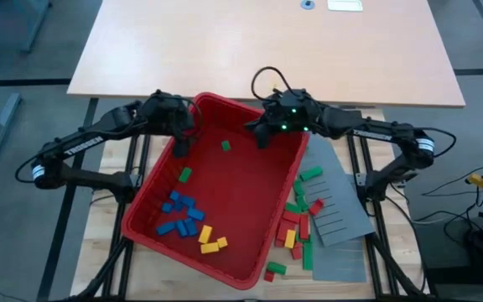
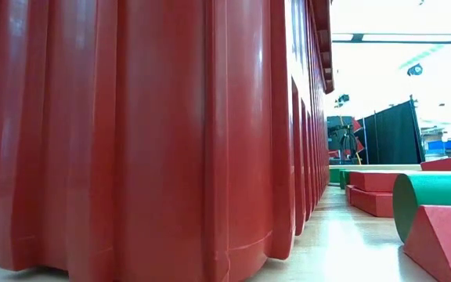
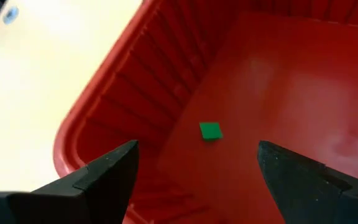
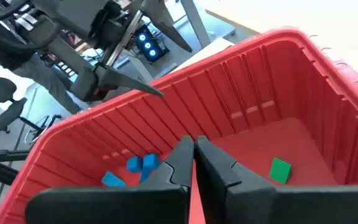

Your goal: Sort blocks

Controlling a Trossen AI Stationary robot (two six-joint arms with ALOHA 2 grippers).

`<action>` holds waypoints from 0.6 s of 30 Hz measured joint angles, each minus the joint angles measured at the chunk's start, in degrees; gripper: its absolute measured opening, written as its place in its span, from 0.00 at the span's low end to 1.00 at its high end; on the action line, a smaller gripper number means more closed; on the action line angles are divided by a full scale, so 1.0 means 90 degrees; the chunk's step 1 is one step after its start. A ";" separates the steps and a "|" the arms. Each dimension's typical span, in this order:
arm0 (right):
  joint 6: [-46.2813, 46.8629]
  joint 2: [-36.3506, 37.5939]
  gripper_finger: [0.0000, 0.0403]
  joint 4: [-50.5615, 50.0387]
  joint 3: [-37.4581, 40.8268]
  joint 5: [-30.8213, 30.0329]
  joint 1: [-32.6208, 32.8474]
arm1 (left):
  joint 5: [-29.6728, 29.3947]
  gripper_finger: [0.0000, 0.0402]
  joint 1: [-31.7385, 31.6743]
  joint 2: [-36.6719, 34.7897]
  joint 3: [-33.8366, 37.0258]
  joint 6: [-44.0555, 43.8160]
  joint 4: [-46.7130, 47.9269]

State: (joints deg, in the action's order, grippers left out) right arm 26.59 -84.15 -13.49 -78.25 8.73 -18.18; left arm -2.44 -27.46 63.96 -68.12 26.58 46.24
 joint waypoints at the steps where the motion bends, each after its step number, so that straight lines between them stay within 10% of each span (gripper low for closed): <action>1: 0.0002 -0.0082 0.00 0.0017 -0.0038 0.0059 -0.0028 | 0.0000 0.78 0.0000 0.0000 0.0000 -0.0069 0.0051; 18: -0.0185 -0.1728 0.00 -0.0805 -0.1179 0.0958 -0.0040 | 0.0359 0.78 0.0002 0.0427 0.0286 -0.0409 0.1384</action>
State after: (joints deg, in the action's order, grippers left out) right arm 24.93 -99.70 -20.73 -88.86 17.35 -18.55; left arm 0.79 -27.44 67.80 -65.55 22.90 58.70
